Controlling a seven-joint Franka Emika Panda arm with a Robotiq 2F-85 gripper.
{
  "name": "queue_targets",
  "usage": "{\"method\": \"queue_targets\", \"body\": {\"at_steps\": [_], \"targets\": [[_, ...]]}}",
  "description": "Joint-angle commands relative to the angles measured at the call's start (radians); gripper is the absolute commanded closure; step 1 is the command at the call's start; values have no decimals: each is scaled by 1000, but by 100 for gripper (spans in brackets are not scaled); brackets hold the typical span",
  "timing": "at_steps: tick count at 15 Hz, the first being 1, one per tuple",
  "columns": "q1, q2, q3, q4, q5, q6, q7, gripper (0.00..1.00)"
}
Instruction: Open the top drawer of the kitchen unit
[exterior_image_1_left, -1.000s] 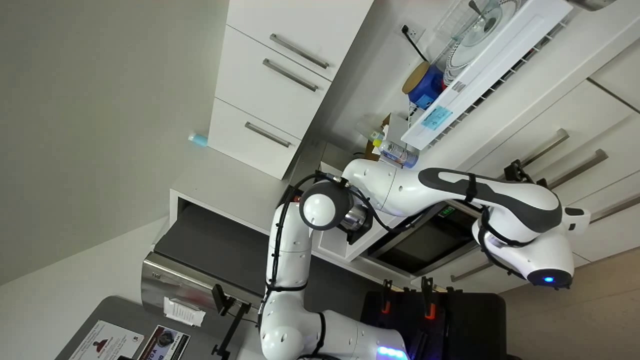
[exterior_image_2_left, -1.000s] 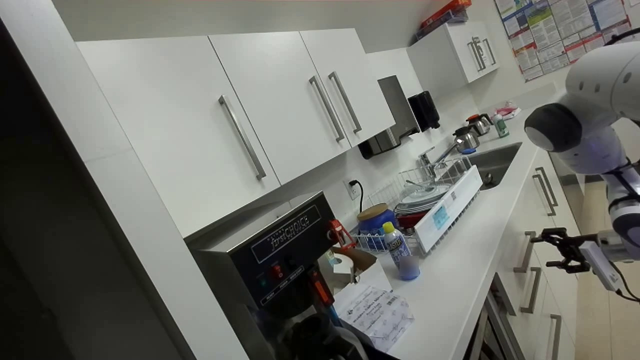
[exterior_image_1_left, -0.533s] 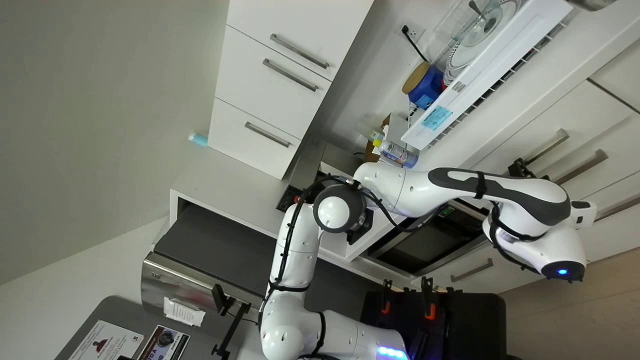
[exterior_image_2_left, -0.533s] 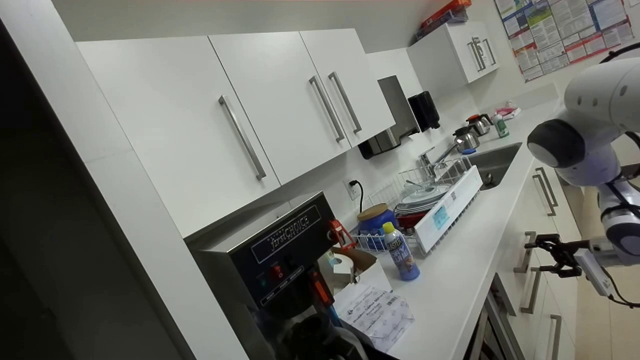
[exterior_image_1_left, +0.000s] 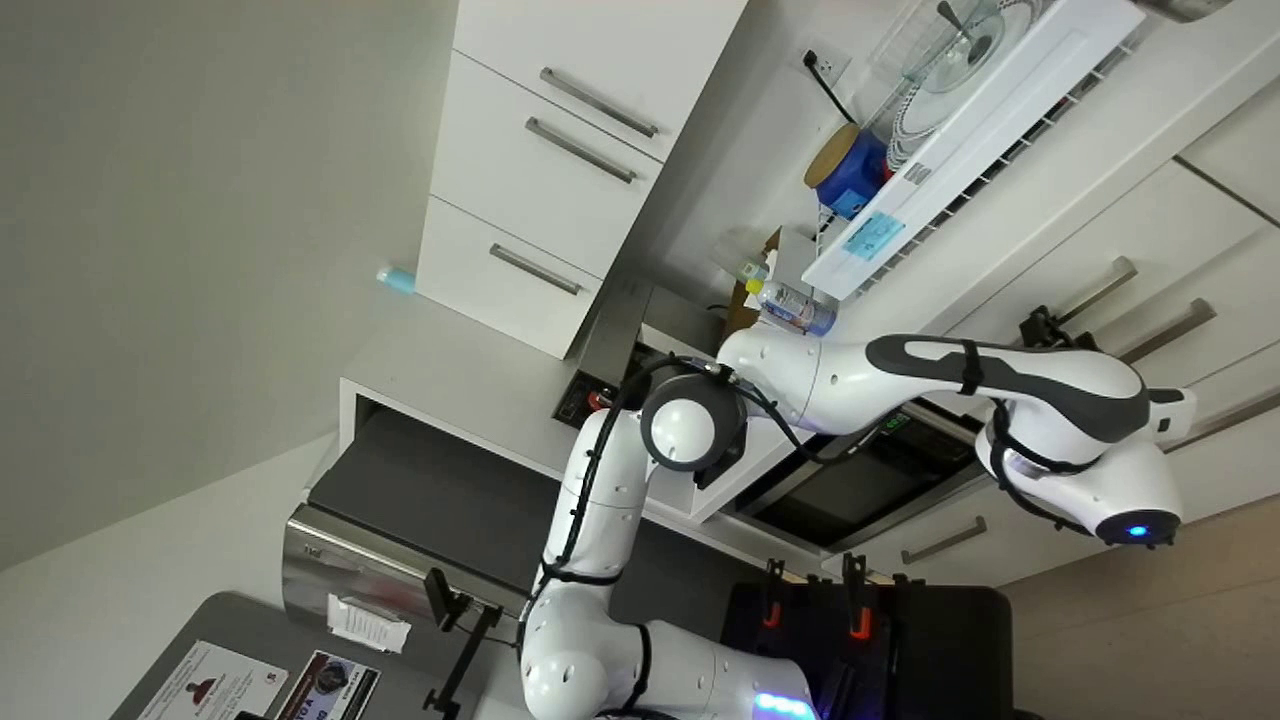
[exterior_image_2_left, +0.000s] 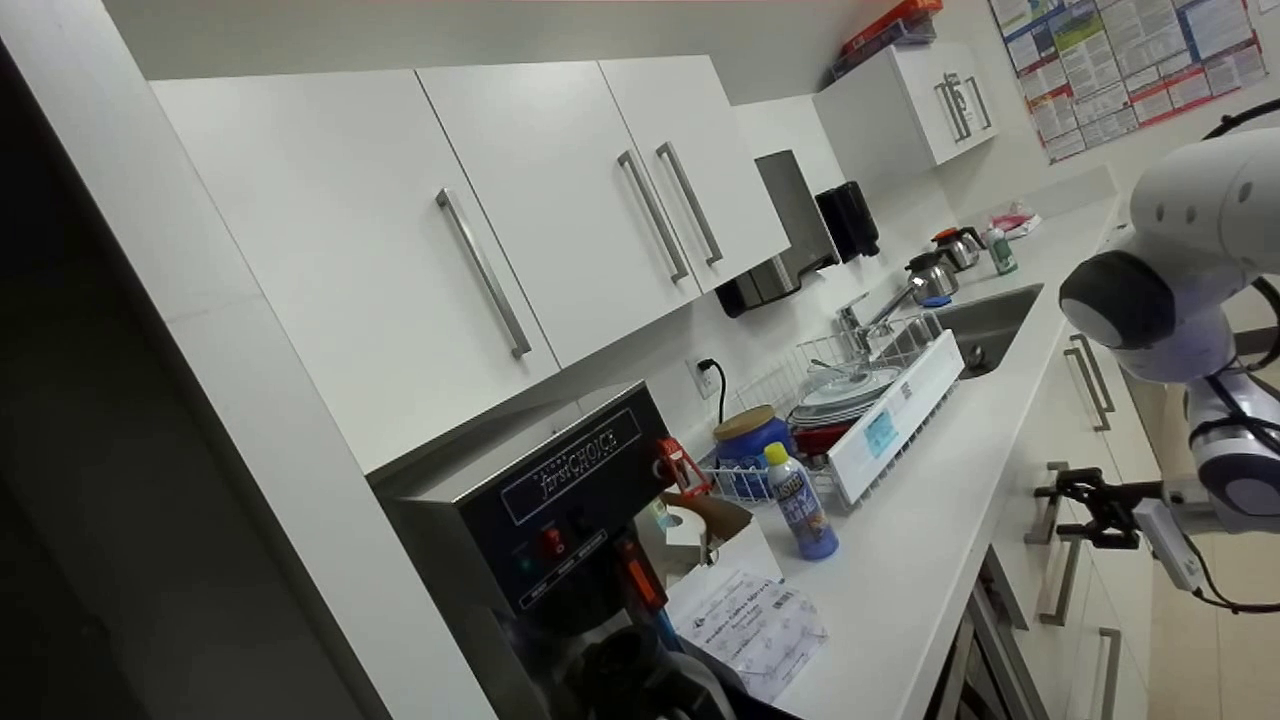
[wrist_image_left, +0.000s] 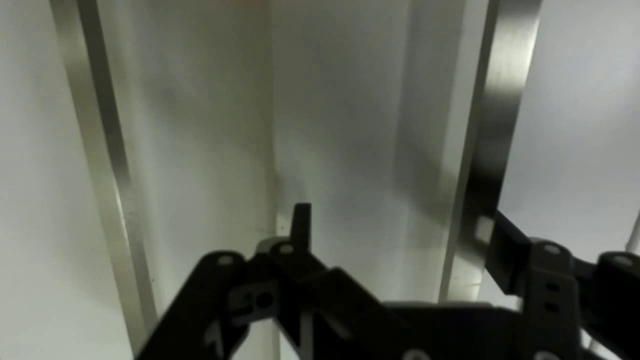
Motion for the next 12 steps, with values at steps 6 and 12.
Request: {"method": "queue_targets", "body": {"at_steps": [6, 12], "targets": [[-10, 29, 12, 45, 39, -66, 22, 87], [-42, 33, 6, 21, 38, -134, 37, 96]]}}
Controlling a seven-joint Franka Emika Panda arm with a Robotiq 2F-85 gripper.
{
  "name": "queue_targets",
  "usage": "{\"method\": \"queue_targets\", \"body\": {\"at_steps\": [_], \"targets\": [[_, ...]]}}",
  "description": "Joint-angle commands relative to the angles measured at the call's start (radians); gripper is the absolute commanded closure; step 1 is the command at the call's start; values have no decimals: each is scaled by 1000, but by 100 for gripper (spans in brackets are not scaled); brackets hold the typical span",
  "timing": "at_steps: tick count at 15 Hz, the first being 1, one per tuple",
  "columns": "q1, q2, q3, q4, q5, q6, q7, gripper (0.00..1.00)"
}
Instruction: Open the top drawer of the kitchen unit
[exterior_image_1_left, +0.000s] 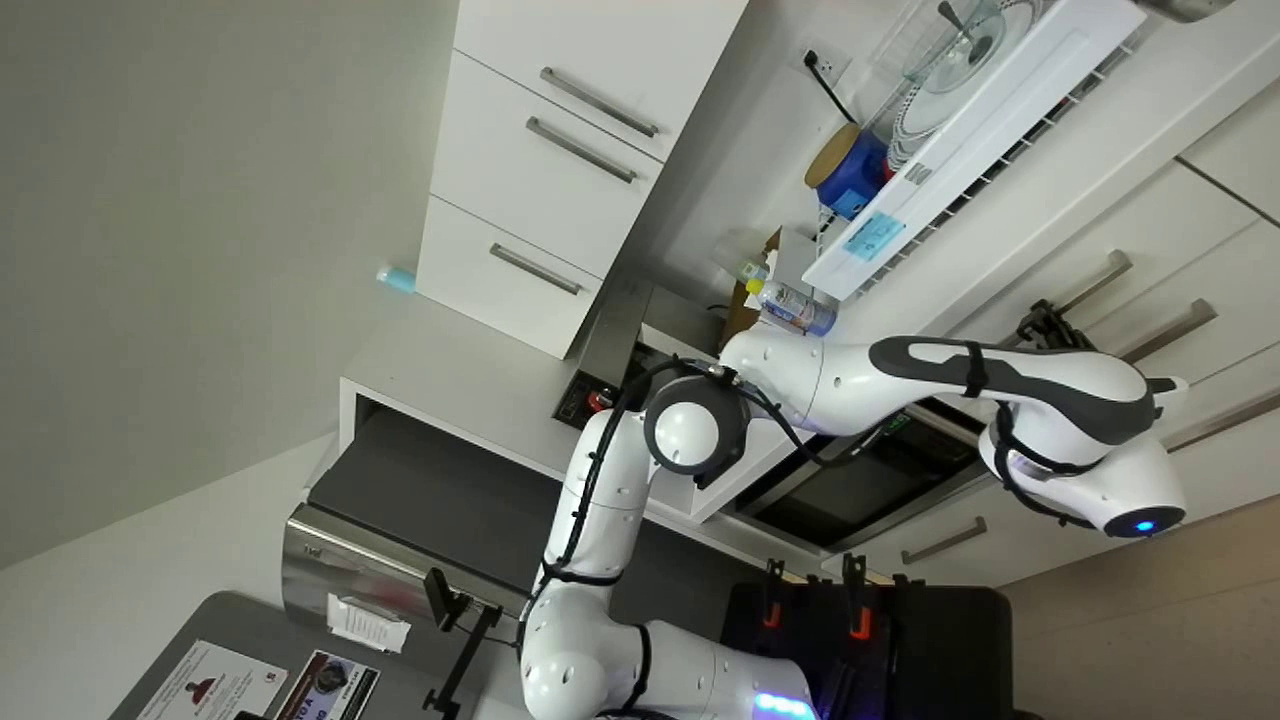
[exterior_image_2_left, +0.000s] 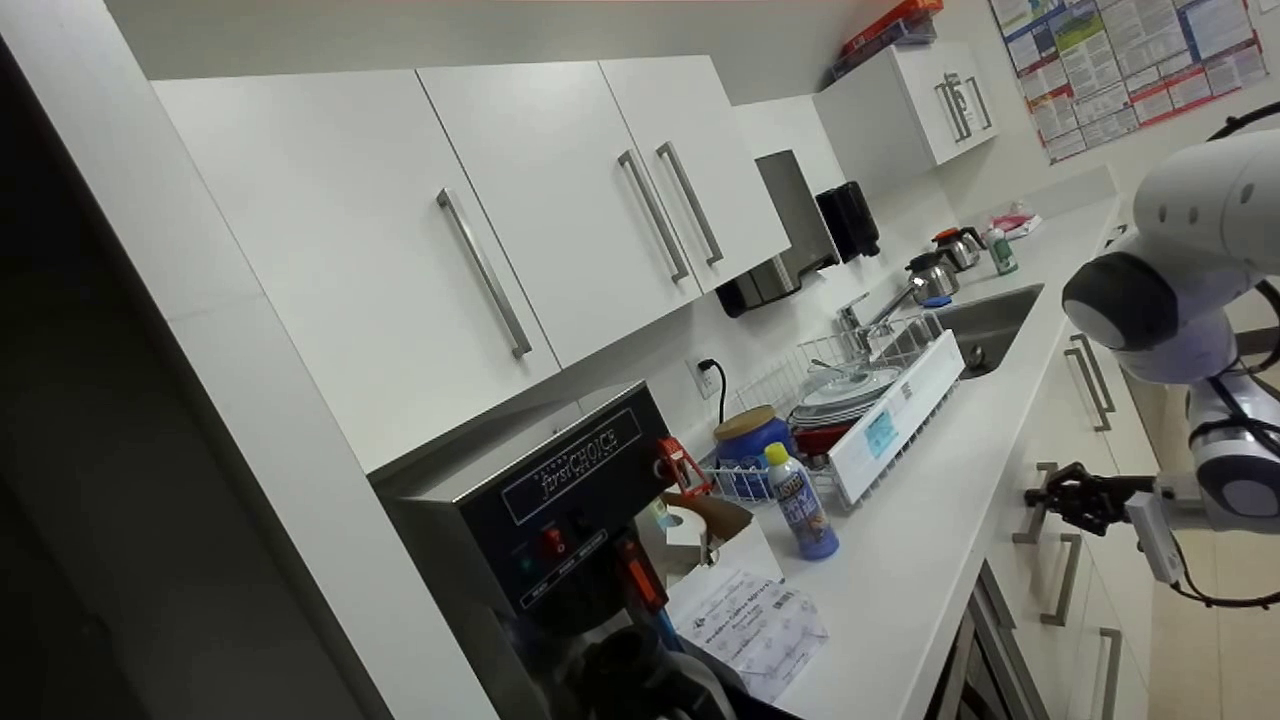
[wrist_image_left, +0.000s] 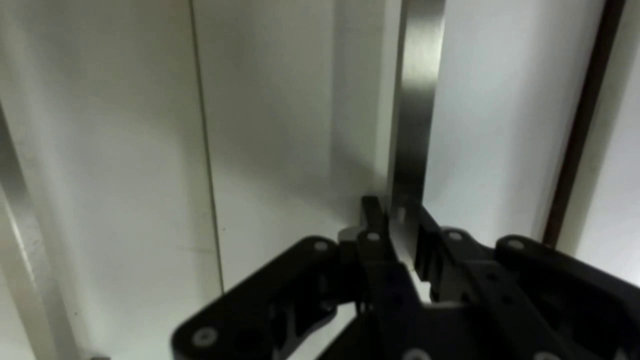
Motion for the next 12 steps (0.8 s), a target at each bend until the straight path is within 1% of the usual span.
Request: {"method": "queue_targets", "body": {"at_steps": [1, 7, 12], "targets": [[-42, 29, -4, 0, 13, -51, 24, 96], [-116, 62, -35, -17, -17, -139, 38, 96], [-184, 79, -81, -26, -80, -204, 47, 96]]}}
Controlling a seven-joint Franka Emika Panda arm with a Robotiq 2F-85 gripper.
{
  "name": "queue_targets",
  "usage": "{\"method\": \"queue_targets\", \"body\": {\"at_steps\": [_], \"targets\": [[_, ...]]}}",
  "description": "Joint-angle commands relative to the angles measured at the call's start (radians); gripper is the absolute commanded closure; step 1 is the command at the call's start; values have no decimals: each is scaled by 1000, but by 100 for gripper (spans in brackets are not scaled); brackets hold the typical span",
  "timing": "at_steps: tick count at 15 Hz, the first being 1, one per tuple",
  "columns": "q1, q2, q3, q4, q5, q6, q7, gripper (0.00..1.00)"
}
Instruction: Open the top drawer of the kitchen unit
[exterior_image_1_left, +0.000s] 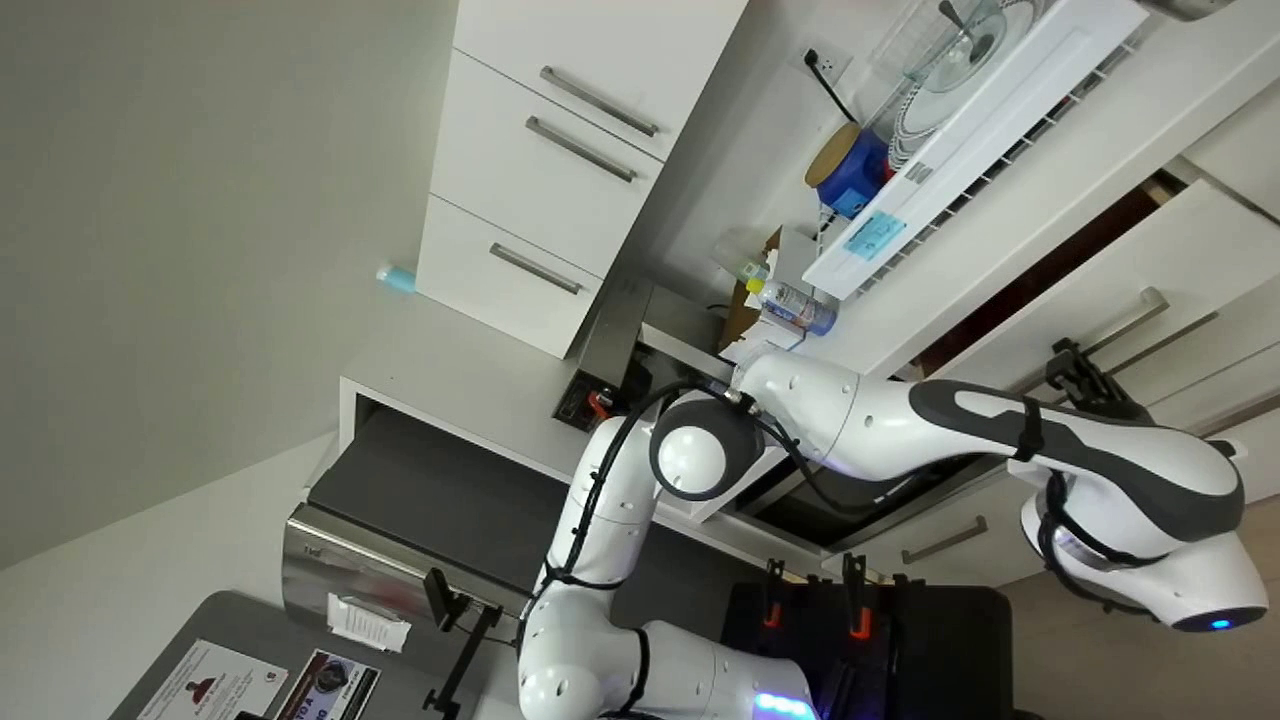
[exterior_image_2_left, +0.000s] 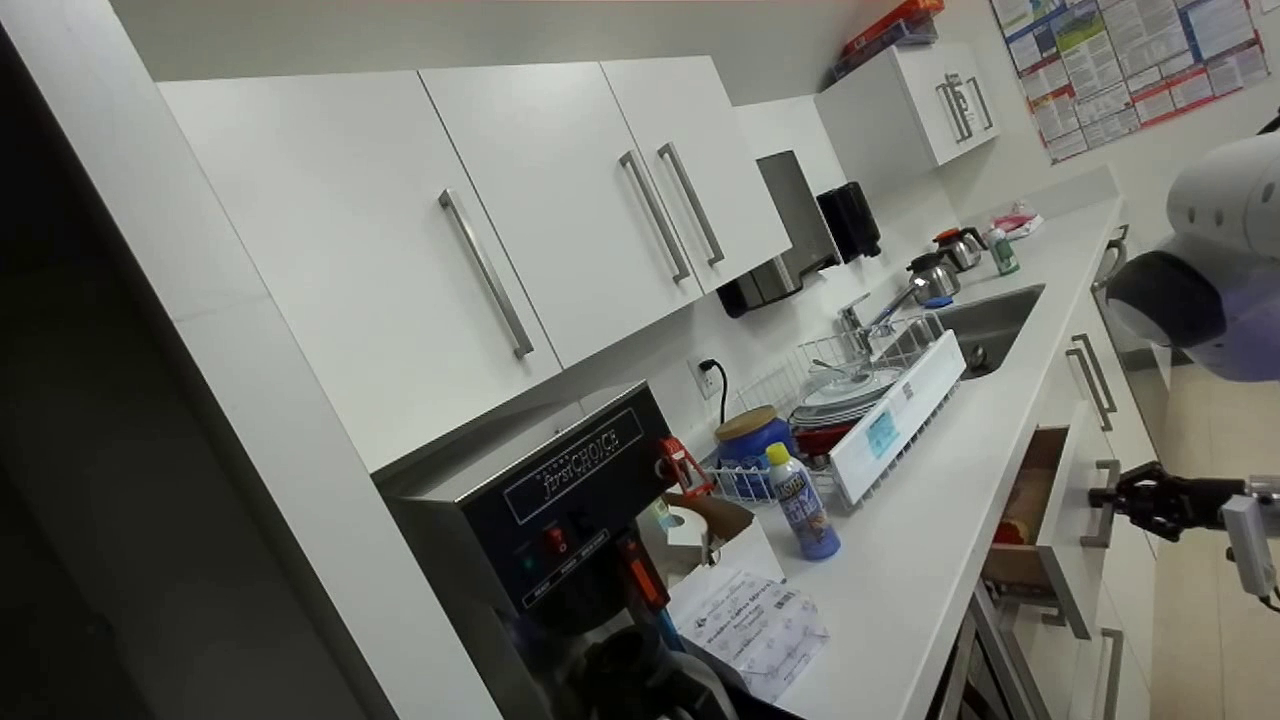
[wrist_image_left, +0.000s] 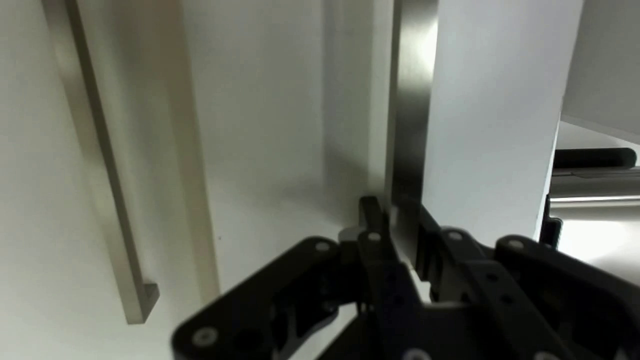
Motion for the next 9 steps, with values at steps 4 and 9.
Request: {"method": "queue_targets", "body": {"at_steps": [4, 9], "targets": [[-157, 70, -46, 47, -24, -32, 62, 96], [-269, 117, -70, 84, -86, -90, 50, 96]]}}
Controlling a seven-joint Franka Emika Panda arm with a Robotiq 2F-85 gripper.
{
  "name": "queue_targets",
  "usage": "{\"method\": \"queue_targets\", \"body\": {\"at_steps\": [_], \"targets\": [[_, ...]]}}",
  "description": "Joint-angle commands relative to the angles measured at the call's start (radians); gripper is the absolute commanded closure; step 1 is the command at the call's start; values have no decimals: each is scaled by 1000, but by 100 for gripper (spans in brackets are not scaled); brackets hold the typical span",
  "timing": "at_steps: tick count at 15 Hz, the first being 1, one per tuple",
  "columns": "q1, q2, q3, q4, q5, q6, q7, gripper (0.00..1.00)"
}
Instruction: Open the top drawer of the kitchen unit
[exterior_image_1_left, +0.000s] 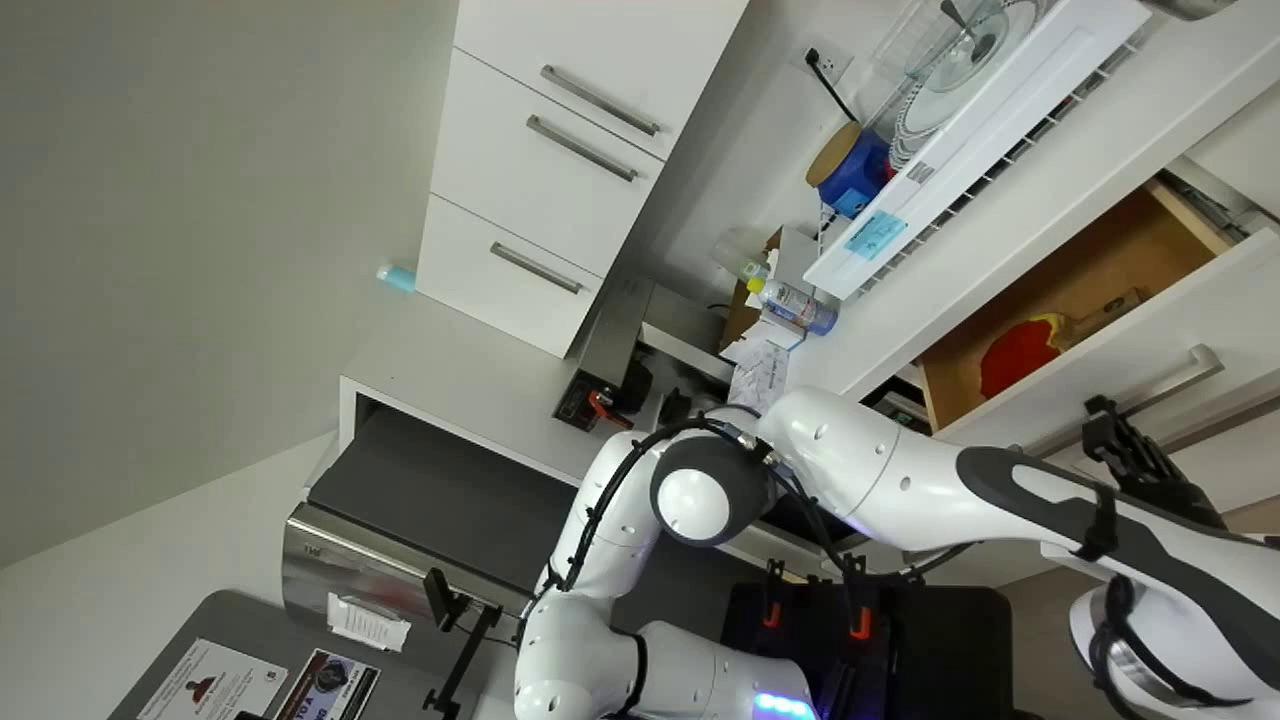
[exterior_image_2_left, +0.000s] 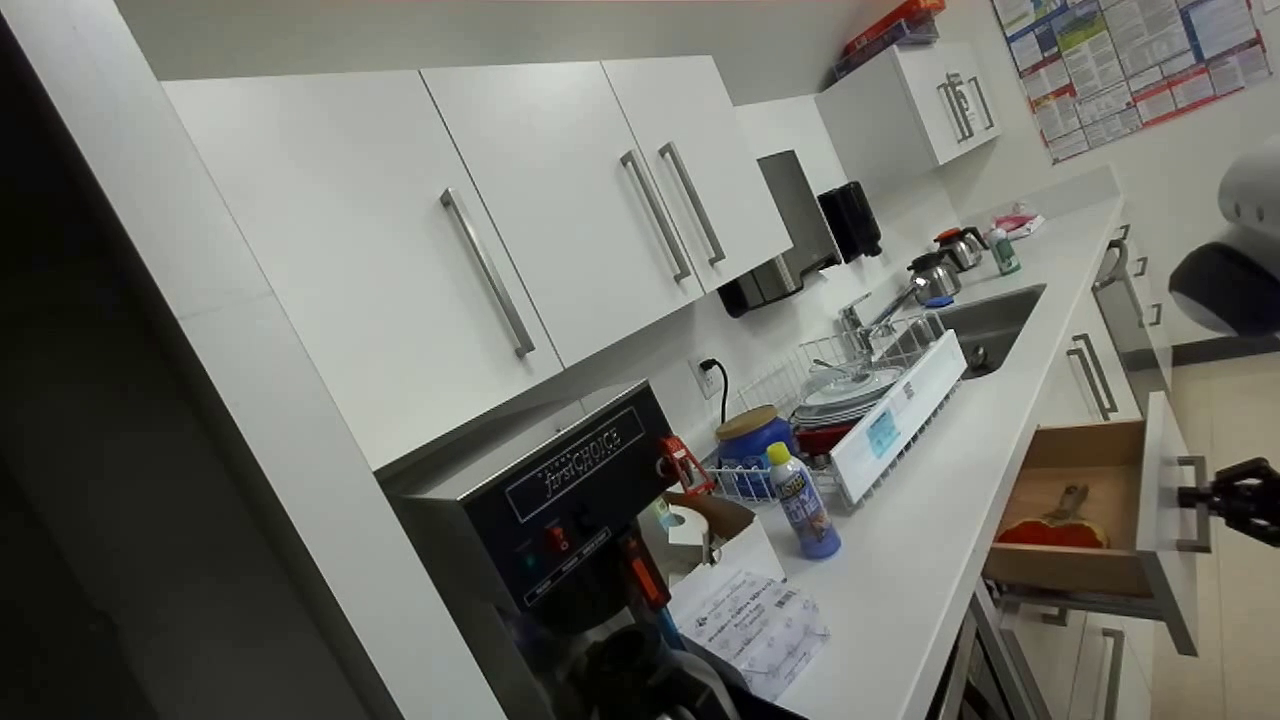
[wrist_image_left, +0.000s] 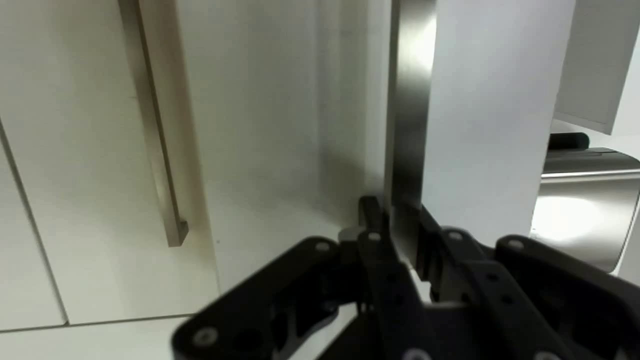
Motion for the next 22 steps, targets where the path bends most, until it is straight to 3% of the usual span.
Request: {"method": "queue_targets", "body": {"at_steps": [1, 4, 10, 11, 13, 20, 22], "targets": [[-134, 83, -5, 116, 39, 67, 84, 96], [-181, 71, -4, 109, -4, 55, 76, 96], [-191, 23, 4, 62, -63, 43, 53, 96], [-190, 23, 3, 61, -65, 43, 52, 60], [-187, 16, -1, 53, -75, 31, 64, 53], [-232, -41, -14, 20, -163, -45, 80, 1], [-228, -94, -28, -36, -216, -73, 81, 0]]}}
